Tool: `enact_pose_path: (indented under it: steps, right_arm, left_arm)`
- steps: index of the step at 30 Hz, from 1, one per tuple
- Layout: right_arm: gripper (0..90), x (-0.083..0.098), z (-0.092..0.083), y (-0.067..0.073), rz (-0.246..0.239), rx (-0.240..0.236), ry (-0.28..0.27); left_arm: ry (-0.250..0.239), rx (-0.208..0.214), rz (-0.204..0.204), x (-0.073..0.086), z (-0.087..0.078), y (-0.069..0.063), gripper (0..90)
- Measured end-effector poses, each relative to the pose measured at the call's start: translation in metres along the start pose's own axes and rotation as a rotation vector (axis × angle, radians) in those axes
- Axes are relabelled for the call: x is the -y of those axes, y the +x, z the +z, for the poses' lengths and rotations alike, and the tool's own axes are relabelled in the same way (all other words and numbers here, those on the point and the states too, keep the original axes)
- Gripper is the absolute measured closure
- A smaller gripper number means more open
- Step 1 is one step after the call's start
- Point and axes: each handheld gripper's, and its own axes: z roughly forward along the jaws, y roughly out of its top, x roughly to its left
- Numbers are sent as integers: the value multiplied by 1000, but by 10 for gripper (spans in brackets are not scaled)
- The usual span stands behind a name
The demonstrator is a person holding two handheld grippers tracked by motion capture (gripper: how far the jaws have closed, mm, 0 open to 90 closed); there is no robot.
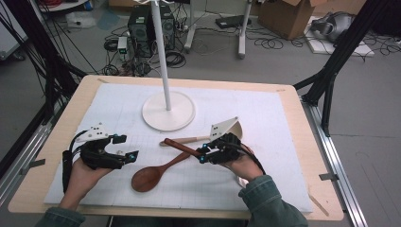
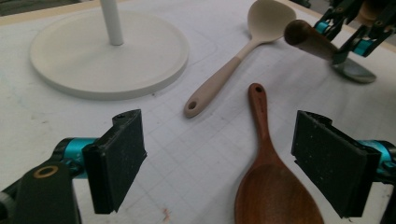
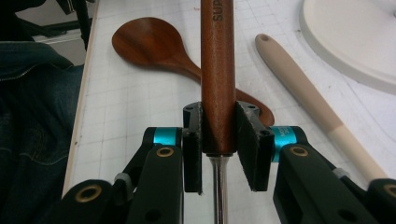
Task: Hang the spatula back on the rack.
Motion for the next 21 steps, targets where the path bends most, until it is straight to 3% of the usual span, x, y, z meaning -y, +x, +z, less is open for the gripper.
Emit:
enact_pose_path:
  steps: [21]
  right_arm:
    - [732,-27,14,3,18,1,-76]
  left_arm:
    - [-1,183,25,-29,32,-21,396]
